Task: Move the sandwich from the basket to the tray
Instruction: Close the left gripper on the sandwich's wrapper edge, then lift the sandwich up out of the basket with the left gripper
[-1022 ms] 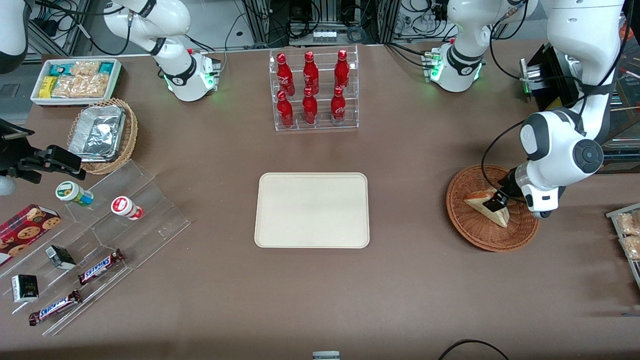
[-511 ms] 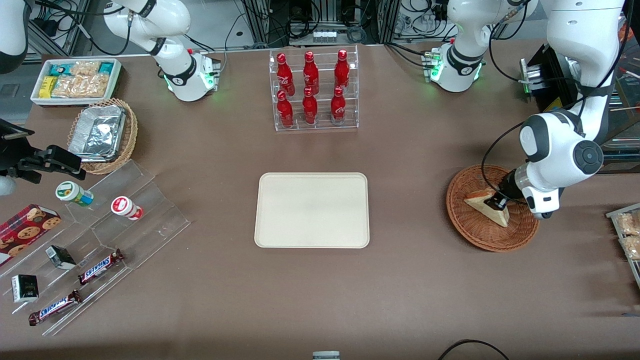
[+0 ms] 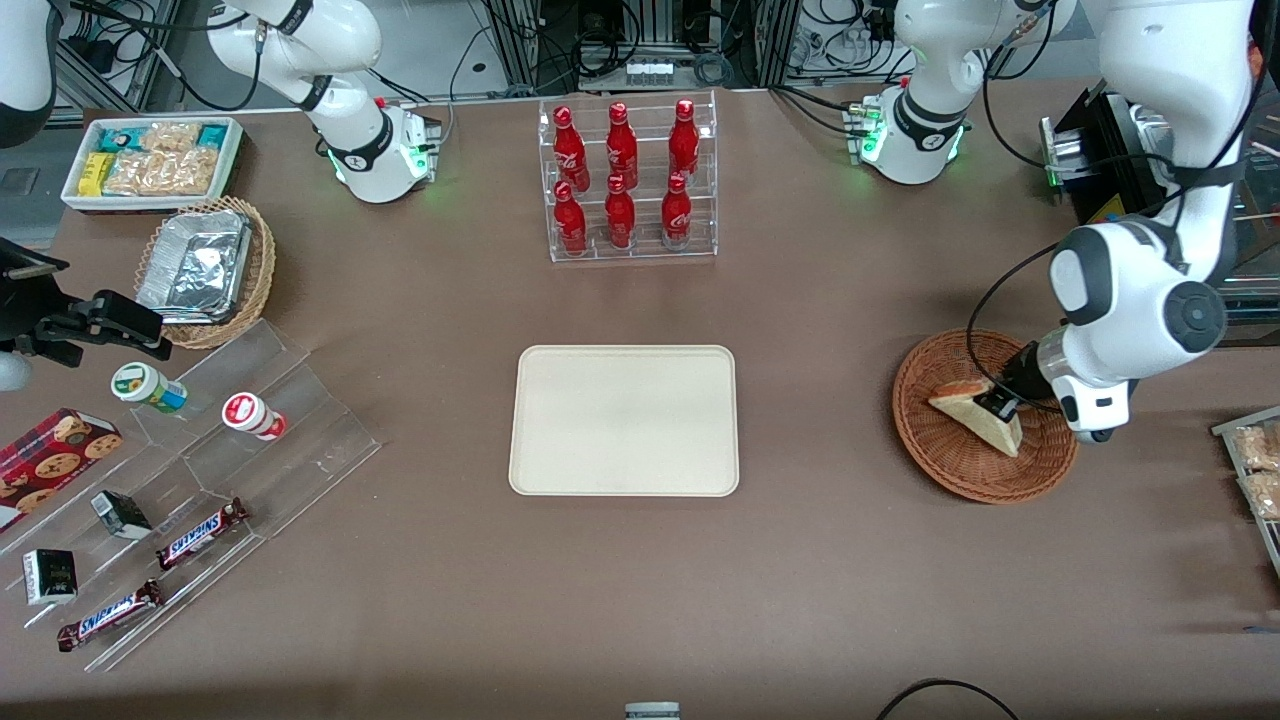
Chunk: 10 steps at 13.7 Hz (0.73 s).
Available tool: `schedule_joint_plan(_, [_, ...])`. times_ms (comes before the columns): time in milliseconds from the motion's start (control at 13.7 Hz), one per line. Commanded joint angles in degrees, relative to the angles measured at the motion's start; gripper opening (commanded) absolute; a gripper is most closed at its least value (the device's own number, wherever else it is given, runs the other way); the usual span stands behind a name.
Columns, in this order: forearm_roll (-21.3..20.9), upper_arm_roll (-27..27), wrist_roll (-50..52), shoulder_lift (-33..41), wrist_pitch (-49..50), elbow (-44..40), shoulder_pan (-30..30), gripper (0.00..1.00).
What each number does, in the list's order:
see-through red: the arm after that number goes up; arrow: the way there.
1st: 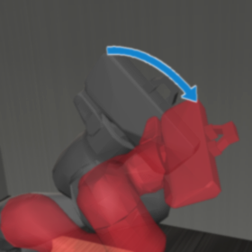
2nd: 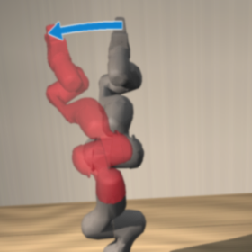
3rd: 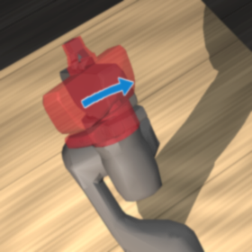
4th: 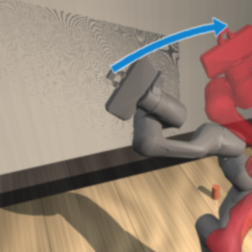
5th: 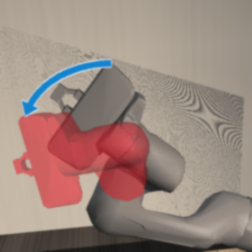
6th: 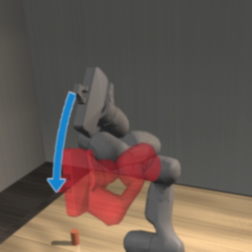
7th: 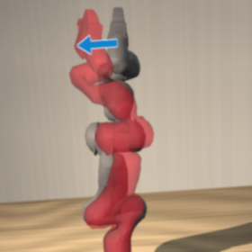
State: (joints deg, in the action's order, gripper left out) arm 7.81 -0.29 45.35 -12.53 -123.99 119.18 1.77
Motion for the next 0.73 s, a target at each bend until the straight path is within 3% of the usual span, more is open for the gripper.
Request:
schedule_joint_plan(0, [-3.76,-0.33,0.35,4.17,12.68,-6.91,-1.94,0.06])
schedule_joint_plan(219, [-4.03,-0.77,1.06,4.35,21.15,-14.05,-5.54,0.06])
schedule_joint_plan(657, [-4.03,-0.86,1.76,4.88,22.3,-18.01,-15.73,0.06])
